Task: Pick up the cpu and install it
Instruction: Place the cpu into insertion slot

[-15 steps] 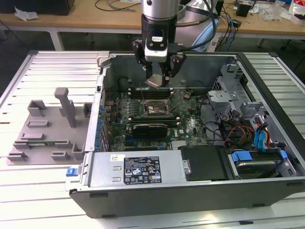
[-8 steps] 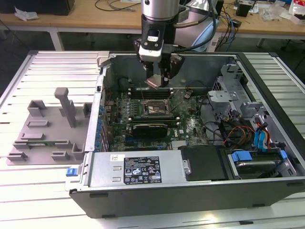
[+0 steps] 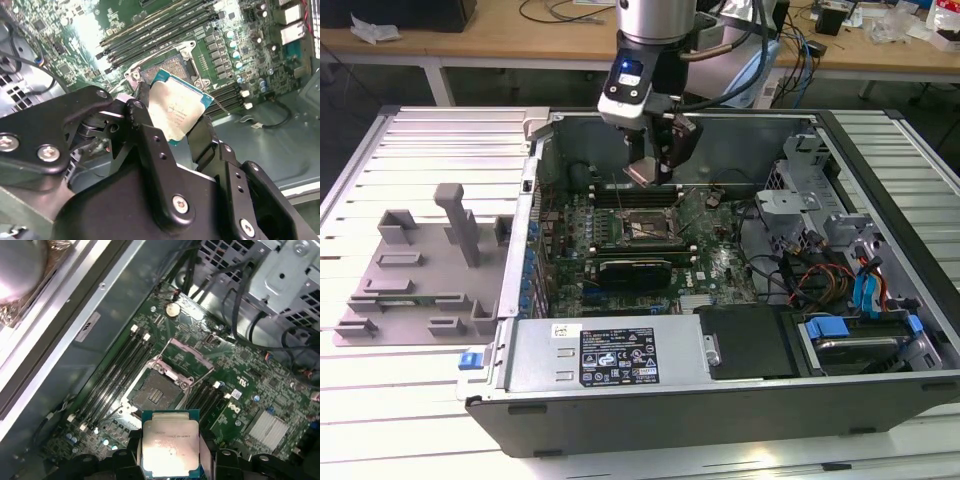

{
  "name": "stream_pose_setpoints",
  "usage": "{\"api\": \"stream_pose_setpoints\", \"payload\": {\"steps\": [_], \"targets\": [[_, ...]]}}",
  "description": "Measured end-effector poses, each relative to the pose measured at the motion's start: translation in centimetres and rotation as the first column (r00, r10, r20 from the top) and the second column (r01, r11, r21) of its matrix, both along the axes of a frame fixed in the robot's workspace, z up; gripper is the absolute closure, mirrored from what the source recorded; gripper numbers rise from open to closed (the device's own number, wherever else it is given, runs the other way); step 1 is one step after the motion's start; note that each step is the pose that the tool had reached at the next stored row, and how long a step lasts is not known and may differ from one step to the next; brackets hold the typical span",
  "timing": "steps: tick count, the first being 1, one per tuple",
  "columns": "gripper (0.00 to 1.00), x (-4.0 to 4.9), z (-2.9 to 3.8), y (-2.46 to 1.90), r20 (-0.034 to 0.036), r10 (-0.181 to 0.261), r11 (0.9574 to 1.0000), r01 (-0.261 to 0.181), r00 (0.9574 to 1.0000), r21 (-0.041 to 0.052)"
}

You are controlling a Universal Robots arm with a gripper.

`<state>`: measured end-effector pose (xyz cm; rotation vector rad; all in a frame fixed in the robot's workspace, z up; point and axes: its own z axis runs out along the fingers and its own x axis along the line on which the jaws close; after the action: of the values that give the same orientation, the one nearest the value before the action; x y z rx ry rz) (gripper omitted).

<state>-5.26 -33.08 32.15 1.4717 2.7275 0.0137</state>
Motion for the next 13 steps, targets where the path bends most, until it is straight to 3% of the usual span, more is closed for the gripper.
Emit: {"api": "stream_pose_setpoints", "payload": {"steps": [3, 7, 11, 12, 13], "targets": [[0.46, 0.0, -0.03, 0.0, 0.0, -0.061, 0.9981, 0.061, 0.9981, -0.0001], [0.46, 0.0, -0.07, 0.0, -0.0001, -0.139, 0.9903, 0.139, 0.9903, -0.0001], [0.46, 0.0, -0.08, 0.0, 0.0009, -0.15, 0.9887, 0.15, 0.9887, 0.0001], [0.46, 0.0, -0.09, 0.0, 0.0009, -0.158, 0.9874, 0.158, 0.9874, 0.0], [0.46, 0.0, -0.12, 0.0, 0.001, -0.182, 0.9834, 0.182, 0.9834, 0.0001]]}}
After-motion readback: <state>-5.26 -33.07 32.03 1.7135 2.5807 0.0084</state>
